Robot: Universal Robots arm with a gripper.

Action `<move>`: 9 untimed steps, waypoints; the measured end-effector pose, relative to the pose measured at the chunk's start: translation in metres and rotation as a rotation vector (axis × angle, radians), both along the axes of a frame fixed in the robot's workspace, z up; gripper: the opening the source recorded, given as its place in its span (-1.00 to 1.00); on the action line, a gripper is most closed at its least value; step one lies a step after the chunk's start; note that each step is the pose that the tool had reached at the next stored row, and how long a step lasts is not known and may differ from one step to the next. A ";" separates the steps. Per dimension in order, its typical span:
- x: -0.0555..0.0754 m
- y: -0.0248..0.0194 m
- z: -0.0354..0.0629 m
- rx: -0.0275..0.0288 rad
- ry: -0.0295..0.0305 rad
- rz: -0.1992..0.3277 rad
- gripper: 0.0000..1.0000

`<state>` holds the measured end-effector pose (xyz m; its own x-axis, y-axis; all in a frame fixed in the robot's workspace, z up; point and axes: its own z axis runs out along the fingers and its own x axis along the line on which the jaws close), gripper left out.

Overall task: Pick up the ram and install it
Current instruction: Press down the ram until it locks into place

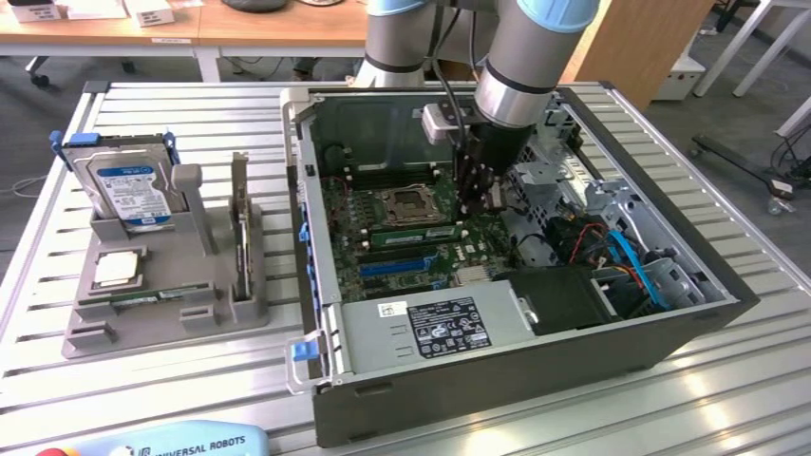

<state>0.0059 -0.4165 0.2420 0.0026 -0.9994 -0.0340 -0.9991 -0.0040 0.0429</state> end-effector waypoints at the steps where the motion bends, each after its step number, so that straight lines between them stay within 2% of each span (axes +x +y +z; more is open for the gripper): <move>1: 0.000 0.0000 0.0000 -0.0001 0.0001 0.000 -0.80; 3: 0.000 0.0000 0.0000 -0.0001 0.0000 0.000 -0.80; 9: 0.000 0.0043 -0.0007 0.0001 0.0000 0.000 -0.80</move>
